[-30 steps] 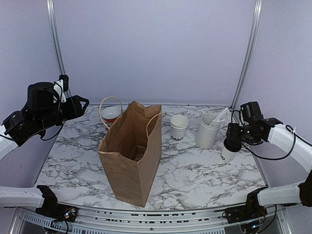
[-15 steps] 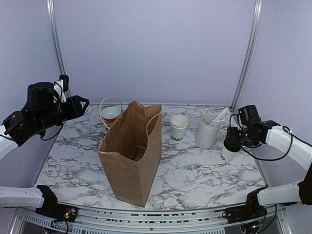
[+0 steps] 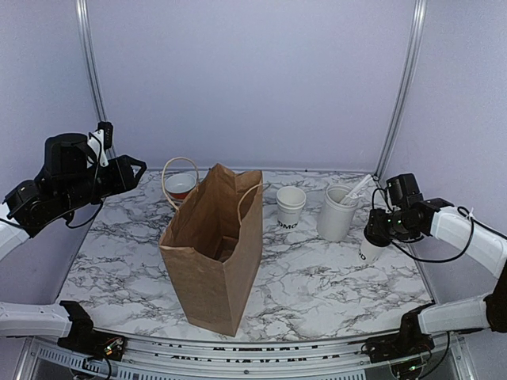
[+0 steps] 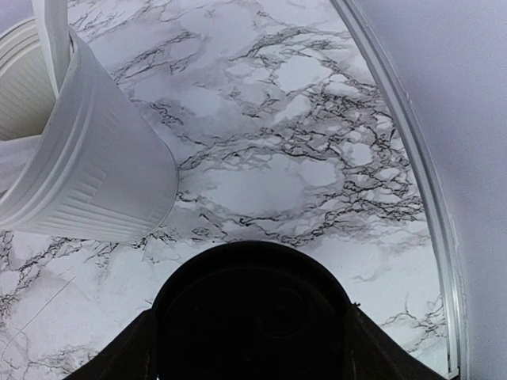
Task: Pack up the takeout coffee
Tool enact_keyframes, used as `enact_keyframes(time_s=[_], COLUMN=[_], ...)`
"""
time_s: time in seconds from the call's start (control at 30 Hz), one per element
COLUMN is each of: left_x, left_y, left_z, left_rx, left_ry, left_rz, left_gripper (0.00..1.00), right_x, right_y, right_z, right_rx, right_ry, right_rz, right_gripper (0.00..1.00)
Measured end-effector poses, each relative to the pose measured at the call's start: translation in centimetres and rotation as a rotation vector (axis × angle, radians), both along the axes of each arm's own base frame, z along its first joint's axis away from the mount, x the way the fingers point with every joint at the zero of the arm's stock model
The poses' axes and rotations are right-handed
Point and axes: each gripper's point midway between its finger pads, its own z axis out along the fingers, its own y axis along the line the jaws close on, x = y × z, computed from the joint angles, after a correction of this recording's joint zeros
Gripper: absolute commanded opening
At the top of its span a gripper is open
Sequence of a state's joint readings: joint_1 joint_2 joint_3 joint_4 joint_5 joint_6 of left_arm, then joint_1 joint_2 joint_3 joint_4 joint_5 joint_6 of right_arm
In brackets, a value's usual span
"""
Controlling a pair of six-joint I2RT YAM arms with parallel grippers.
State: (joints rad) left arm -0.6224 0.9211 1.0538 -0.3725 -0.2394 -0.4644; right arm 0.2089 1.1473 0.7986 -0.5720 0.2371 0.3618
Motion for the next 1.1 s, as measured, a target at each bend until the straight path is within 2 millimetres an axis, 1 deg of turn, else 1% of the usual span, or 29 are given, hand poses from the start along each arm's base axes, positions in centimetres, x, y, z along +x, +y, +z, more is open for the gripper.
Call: enact_keyframes(time_s=[0.17,0.33,0.43,0.7,0.83,0.9,0.97,1.1], left_x=[-0.1,-0.1,-0.1,-0.1,-0.1,-0.1,-0.2,-0.2], left_y=[-0.1,-0.3,-0.4,-0.6,-0.7,-0.7,-0.9,-1.5], left_z=[0.0,0.9,1.2,1.0,1.0,1.0,1.0,1.8], left_rx=[-0.002,-0.015,-0.019,-0.018,-0.018,-0.019,-0.019,-0.026], left_ry=[0.001,-0.011,-0.015,-0.009,-0.007,-0.006,-0.003,-0.009], left_rz=[-0.007,-0.017,-0.022,-0.03,-0.035,-0.039,-0.046,-0.075], left_gripper=[0.46,0.46,0.46,0.46,0.46,0.46,0.46,0.46], right_x=[0.0,0.0,-0.1,-0.3,-0.3,-0.3,-0.2,-0.3], right_y=[0.0,0.0,0.0,0.0,0.2,0.3,0.3,0.3], right_z=[0.0,0.0,-0.1,-0.4,-0.5,-0.5,-0.5,-0.5], right_rx=[-0.004,-0.01,-0.013,-0.02,-0.036,-0.043,-0.047,-0.049], right_ry=[0.001,0.002,0.008,0.022,0.027,0.028,0.028,0.03], right_rz=[0.006,0.013,0.016,0.021,0.025,0.026,0.027,0.027], right_gripper=[0.74,0.78,0.79,0.78,0.73,0.66,0.62,0.6])
